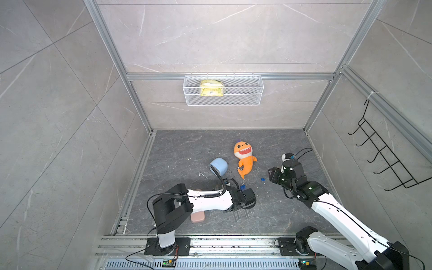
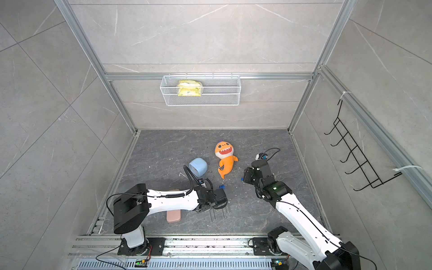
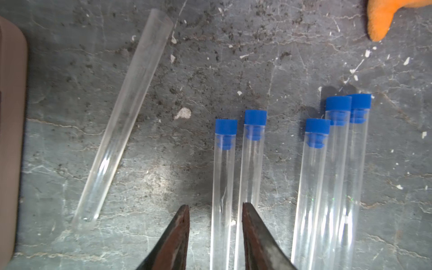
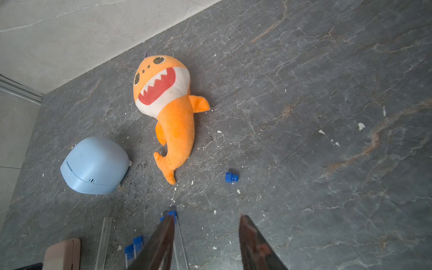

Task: Remove stoppers from test tubes
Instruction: Pick up the test tube at the center of the board.

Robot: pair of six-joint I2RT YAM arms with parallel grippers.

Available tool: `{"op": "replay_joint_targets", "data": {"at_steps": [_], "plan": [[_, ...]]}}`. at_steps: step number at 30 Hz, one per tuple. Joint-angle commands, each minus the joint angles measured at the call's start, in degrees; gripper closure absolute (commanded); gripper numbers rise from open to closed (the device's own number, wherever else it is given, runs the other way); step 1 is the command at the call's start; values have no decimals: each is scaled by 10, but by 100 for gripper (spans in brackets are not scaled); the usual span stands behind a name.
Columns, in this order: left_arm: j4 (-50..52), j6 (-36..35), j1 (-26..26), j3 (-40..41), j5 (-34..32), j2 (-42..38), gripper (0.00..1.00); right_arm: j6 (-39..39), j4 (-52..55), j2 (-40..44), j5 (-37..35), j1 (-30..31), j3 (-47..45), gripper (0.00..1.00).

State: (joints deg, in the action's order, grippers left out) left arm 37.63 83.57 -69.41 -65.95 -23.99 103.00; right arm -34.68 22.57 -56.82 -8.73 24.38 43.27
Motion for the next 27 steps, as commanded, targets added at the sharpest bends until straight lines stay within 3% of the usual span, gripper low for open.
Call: {"op": "replay_joint_targets", "data": {"at_steps": [1, 14, 27], "plan": [[-3, -9, 6, 5, 7, 3, 60, 7, -6, -3, 5, 3, -7, 52], [-19, -22, 13, 14, 35, 28, 65, 8, -12, -13, 6, 3, -8, 52], [-19, -25, 13, 49, 49, 12, 81, 5, -23, -24, 10, 4, -12, 52]]}}
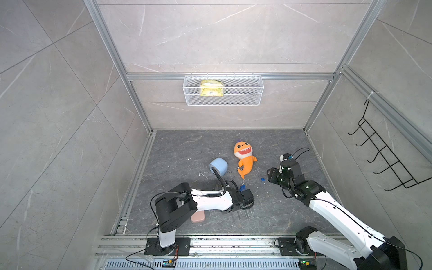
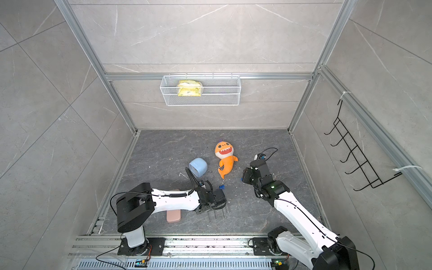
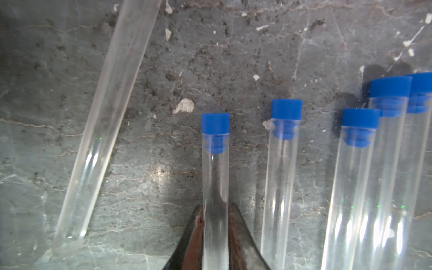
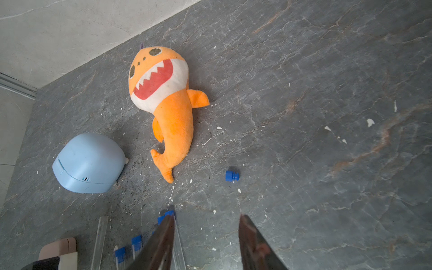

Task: Remove stoppers from test tubes
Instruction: Pick up the test tube at the center of the board.

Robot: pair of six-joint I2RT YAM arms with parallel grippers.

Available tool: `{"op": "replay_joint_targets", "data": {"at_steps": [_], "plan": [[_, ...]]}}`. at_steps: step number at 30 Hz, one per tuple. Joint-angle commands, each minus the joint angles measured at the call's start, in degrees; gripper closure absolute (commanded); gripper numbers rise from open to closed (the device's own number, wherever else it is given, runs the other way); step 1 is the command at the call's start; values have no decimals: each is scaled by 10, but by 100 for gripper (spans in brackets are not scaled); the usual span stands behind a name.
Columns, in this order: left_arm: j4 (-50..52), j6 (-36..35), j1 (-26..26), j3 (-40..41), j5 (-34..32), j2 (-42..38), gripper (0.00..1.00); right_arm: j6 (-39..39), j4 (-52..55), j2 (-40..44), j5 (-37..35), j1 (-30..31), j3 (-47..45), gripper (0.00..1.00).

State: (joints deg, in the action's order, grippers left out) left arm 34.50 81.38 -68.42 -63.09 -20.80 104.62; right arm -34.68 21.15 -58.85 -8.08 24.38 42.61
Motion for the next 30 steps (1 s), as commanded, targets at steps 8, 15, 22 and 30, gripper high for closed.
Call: {"op": "replay_joint_targets", "data": {"at_steps": [8, 15, 22, 30], "plan": [[13, -28, 3, 31, 0, -36, 85, 5, -10, -4, 10, 3, 0, 52], [-8, -131, 3, 38, -67, -114, 83, 5, -19, 9, 27, 3, 4, 52], [-129, -325, 3, 92, -103, -216, 82, 9, -35, 38, 60, 3, 2, 52], [-332, -595, 7, 205, -97, -316, 82, 3, -144, 48, 193, 3, -15, 52]]}}
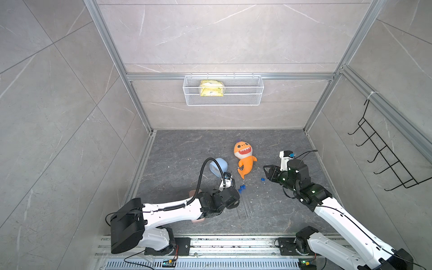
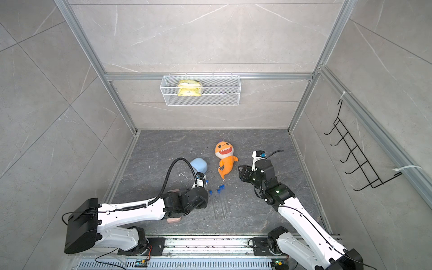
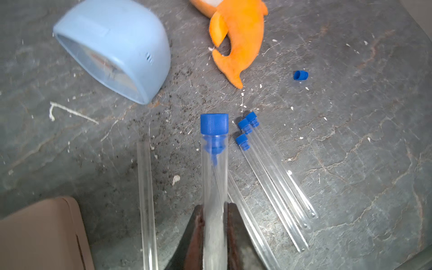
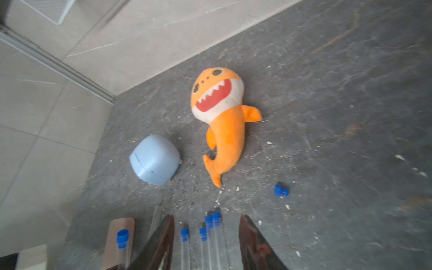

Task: Remove stoppers from test tubes
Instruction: Pick up the test tube at the center of the board, then open the stopper on the test tube.

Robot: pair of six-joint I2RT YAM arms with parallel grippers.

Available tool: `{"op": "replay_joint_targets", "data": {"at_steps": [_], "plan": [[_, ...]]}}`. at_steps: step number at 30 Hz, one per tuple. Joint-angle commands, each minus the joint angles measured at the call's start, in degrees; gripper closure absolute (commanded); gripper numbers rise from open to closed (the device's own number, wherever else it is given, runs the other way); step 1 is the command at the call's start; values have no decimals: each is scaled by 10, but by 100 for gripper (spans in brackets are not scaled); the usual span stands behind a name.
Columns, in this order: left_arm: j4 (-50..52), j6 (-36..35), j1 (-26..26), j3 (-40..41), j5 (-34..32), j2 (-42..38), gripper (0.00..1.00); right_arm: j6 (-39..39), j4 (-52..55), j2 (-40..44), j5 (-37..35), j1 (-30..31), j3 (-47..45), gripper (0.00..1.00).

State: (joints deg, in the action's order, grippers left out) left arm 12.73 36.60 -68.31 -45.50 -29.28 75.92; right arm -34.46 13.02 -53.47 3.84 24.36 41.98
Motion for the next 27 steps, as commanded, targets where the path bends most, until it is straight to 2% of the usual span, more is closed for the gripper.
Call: {"op": "replay_joint_targets", "data": {"at_steps": [1, 5, 11, 20, 27], "plan": [[-140, -167, 7, 43, -8, -36, 82, -5, -75, -13, 92, 4, -7, 52], [-222, -225, 23, 81, 20, -47, 82, -31, -137, -42, 158, 3, -8, 52], [-305, -262, 48, 88, 87, -20, 82, -50, -176, -72, 192, 3, -14, 52], [-326, -268, 75, 18, 160, 67, 82, -54, -197, -101, 204, 3, -20, 52], [-333, -261, 79, -10, 183, 89, 82, -57, -196, -126, 194, 3, -18, 52]]}}
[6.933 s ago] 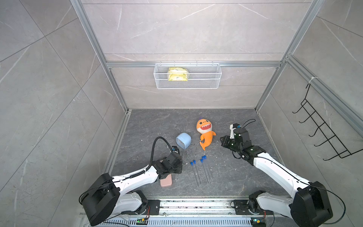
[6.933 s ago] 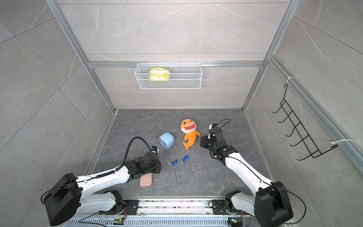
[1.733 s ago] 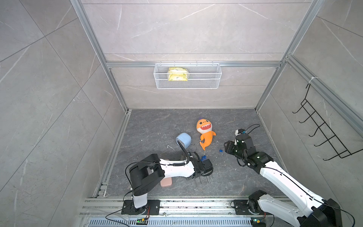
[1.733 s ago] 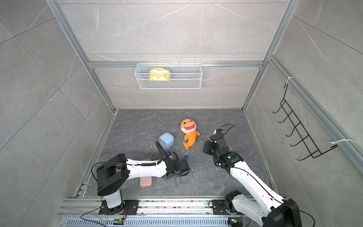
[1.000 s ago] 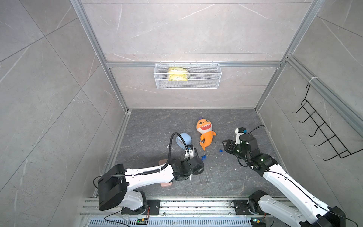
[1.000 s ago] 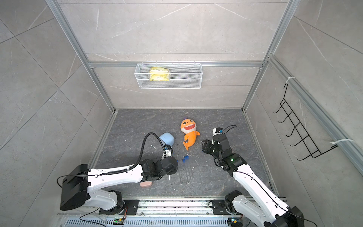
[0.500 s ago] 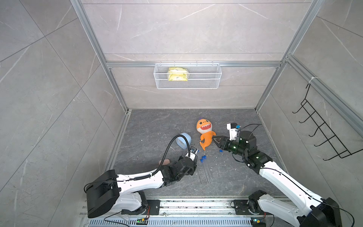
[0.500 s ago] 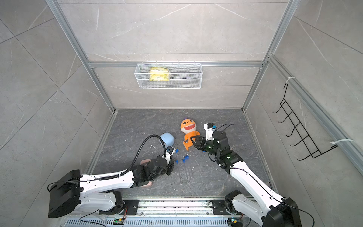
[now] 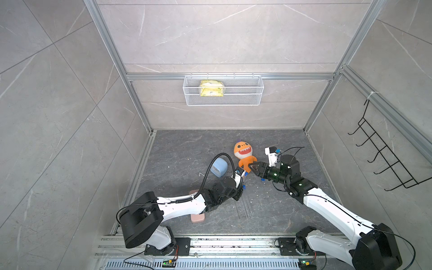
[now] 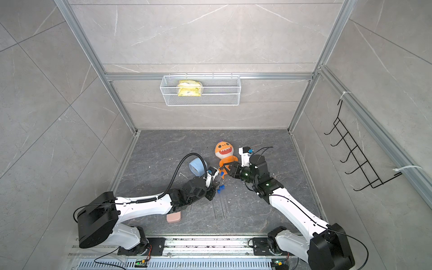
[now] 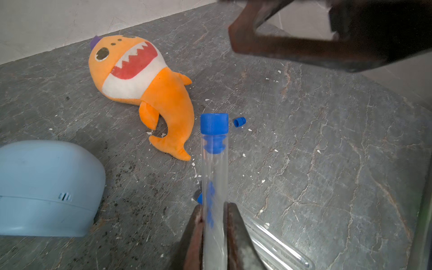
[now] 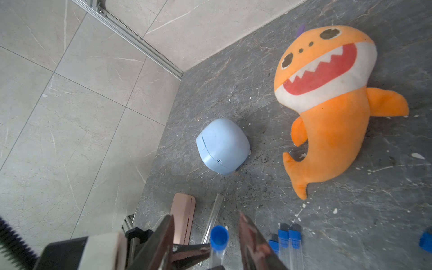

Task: Remove stoppers from test tubes
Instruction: Open the stopper on the test tube.

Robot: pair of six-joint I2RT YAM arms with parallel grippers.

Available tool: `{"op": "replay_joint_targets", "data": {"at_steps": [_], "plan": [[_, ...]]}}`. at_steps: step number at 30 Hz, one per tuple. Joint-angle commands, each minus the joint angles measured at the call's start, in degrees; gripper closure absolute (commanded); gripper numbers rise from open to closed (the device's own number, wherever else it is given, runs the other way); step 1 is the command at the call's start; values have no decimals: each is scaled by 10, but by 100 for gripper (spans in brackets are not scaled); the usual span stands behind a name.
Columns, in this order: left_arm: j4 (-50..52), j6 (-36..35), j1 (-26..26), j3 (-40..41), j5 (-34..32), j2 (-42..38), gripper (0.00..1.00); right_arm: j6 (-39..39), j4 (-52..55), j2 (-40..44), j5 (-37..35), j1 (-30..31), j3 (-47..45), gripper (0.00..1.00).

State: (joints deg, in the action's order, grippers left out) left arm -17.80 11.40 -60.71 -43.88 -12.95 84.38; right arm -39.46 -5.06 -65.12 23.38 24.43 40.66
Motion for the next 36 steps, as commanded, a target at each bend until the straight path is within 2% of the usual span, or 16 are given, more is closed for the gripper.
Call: {"op": "replay_joint_targets", "data": {"at_steps": [1, 20, 32, 36], "plan": [[-28, -8, 3, -29, 23, 6, 83, -9, -16, -14, -1, 2, -4, 52], [-18, 9, 10, -48, 44, 20, 84, -22, -32, -54, 9, 6, 9, 63], [-13, 10, 12, -55, 47, 21, 84, -18, -32, -63, 9, 11, 7, 65], [-13, 11, 12, -56, 48, 21, 85, -18, -32, -64, 8, 12, 7, 69]]}}
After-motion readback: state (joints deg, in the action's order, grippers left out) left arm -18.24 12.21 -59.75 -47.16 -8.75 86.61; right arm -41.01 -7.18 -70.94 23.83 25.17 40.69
